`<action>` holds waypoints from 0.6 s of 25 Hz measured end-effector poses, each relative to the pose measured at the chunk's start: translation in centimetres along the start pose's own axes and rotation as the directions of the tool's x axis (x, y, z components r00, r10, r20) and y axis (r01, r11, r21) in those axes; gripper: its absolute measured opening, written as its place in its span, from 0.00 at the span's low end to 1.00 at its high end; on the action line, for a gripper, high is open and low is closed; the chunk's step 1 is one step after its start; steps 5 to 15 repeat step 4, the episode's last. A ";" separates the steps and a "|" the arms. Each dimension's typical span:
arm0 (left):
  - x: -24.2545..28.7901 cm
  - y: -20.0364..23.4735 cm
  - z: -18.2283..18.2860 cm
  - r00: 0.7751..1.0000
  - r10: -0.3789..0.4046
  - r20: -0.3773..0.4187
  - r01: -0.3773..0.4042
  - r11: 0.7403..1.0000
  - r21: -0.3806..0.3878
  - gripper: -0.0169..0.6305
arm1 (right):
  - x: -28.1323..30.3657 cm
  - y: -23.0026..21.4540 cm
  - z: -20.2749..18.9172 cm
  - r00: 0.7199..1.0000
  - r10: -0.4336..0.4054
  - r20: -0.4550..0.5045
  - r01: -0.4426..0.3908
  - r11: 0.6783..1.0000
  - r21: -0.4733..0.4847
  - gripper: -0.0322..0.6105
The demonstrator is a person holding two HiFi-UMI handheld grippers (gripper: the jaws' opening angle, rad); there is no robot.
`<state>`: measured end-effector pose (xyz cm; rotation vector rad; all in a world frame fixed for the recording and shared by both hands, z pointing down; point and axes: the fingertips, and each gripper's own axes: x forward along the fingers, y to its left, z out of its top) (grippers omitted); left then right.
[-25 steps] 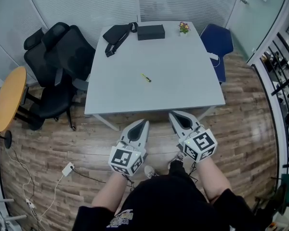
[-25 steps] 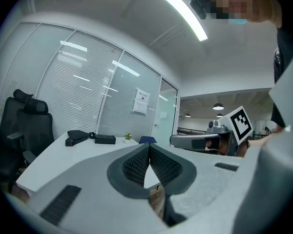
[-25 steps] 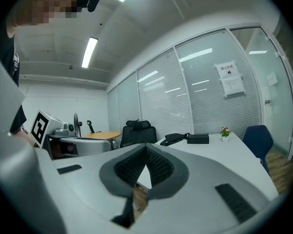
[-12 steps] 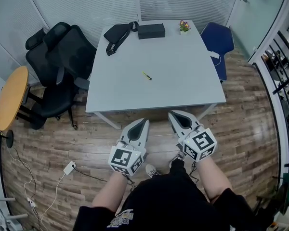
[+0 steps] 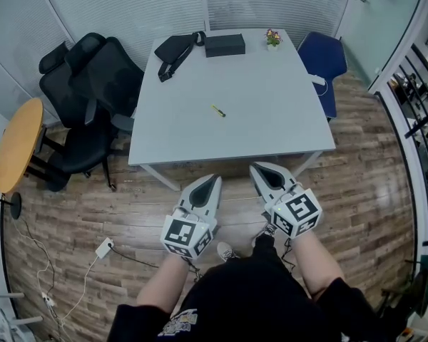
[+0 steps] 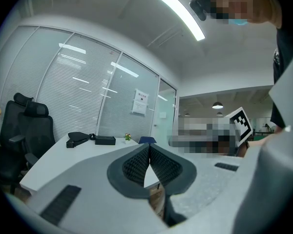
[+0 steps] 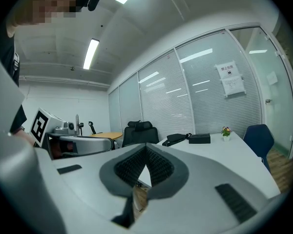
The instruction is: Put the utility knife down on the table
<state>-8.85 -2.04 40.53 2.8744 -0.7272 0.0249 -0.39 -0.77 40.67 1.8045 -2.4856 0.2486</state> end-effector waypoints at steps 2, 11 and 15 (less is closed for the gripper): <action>-0.2 0.1 0.0 1.000 -0.001 0.000 0.001 1.000 0.001 0.03 | 0.1 0.2 0.0 1.000 0.000 0.001 0.000 1.000 0.000 0.05; -0.4 0.1 -0.1 1.000 0.000 -0.001 0.000 1.000 0.000 0.04 | 0.1 0.4 0.0 1.000 0.001 0.001 -0.001 1.000 0.000 0.05; -0.4 0.1 -0.1 1.000 0.000 -0.001 0.000 1.000 0.000 0.04 | 0.1 0.4 0.0 1.000 0.001 0.001 -0.001 1.000 0.000 0.05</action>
